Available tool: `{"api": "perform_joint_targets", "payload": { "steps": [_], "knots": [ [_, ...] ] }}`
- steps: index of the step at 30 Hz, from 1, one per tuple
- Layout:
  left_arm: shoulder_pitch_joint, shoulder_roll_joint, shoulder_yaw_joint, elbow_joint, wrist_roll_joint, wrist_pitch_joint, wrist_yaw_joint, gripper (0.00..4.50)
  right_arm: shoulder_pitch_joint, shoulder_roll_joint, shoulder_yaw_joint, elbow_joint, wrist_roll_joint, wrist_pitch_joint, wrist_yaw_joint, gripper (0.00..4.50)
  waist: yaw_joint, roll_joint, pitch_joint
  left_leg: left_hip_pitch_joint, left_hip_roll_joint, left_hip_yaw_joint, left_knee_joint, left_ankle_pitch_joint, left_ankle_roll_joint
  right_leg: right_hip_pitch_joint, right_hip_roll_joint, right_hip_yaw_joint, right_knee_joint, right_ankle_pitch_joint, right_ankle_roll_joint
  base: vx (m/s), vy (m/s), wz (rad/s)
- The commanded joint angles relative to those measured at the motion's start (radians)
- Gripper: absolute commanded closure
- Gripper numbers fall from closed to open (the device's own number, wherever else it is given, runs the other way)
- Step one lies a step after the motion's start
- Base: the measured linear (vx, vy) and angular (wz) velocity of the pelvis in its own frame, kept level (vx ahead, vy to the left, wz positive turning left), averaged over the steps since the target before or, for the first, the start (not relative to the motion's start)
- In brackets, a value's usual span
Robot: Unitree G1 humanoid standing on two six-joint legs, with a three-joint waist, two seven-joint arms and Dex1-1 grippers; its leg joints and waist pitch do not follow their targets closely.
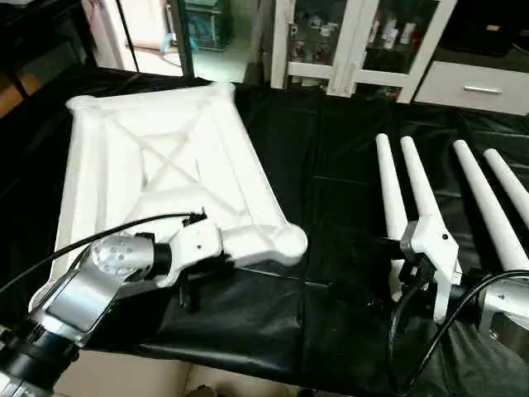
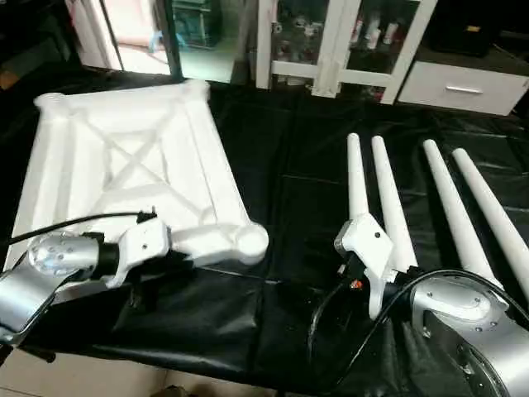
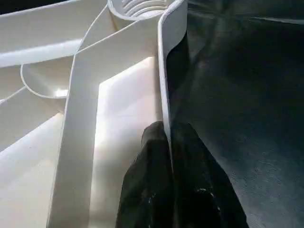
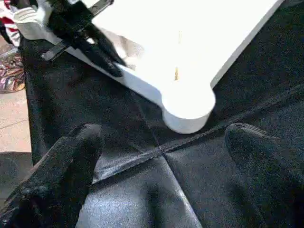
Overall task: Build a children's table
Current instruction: Move to table
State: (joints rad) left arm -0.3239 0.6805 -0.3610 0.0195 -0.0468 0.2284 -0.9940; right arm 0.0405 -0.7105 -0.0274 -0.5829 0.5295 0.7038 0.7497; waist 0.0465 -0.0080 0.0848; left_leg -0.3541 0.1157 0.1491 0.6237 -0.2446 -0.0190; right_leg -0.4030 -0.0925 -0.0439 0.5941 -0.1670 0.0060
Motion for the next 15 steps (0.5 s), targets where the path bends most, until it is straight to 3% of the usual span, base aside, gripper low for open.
{"api": "perform_joint_targets", "payload": {
  "steps": [1, 4, 9, 11, 12, 15],
  "knots": [
    [0.002, -0.001, -0.015, -0.016, -0.011, -0.037, -0.027, 4.49, 0.0, -0.003, -0.005, 0.005, -0.008, -0.013, -0.002, 0.0, 0.0, -0.001, -0.063, 0.003, 0.104, -0.032, -0.094, -0.105, 0.066, 0.05, -0.073, 0.05, -0.048, -0.152, -0.291, 0.0, 0.0, 0.0],
    [0.0, -0.015, -0.02, -0.01, -0.002, -0.055, -0.031, 4.49, -0.002, 0.0, -0.001, 0.014, -0.014, -0.017, -0.003, 0.0, 0.003, -0.002, -0.065, 0.004, 0.104, -0.031, -0.093, -0.101, 0.057, 0.05, -0.073, 0.049, -0.046, -0.15, -0.286, 0.0, 0.0, 0.0],
    [-0.031, -0.026, -0.034, 0.069, 0.083, -0.179, 0.026, 4.49, -0.019, 0.005, 0.008, 0.022, -0.014, -0.015, -0.008, 0.0, 0.01, -0.004, -0.067, 0.006, 0.103, -0.028, -0.091, -0.093, 0.064, 0.05, -0.073, 0.05, -0.048, -0.152, -0.276, 0.0, 0.0, 0.0],
    [-0.034, -0.036, -0.008, 0.072, 0.045, -0.122, 0.009, 3.91, -0.021, 0.006, 0.008, 0.024, -0.013, -0.017, -0.009, 0.0, 0.014, -0.002, -0.067, 0.007, 0.104, -0.028, -0.093, -0.109, 0.052, 0.05, -0.074, 0.05, -0.048, -0.175, -0.272, 0.0, 0.0, 0.0],
    [-0.024, -0.036, 0.023, 0.032, -0.025, -0.047, -0.034, 3.91, -0.018, 0.008, 0.005, 0.027, -0.013, -0.02, -0.01, 0.0, 0.013, -0.005, -0.067, 0.006, 0.103, -0.028, -0.094, -0.126, 0.04, 0.051, -0.074, 0.05, -0.049, -0.201, -0.268, 0.0, 0.0, 0.0],
    [-0.012, -0.027, 0.044, -0.017, -0.071, 0.006, -0.061, 3.65, -0.015, 0.008, 0.003, 0.029, -0.013, -0.023, -0.009, 0.0, 0.012, -0.006, -0.066, 0.005, 0.102, -0.029, -0.095, -0.144, 0.023, 0.05, -0.075, 0.05, -0.05, -0.238, -0.261, 0.0, 0.0, 0.0]
  ]
}}
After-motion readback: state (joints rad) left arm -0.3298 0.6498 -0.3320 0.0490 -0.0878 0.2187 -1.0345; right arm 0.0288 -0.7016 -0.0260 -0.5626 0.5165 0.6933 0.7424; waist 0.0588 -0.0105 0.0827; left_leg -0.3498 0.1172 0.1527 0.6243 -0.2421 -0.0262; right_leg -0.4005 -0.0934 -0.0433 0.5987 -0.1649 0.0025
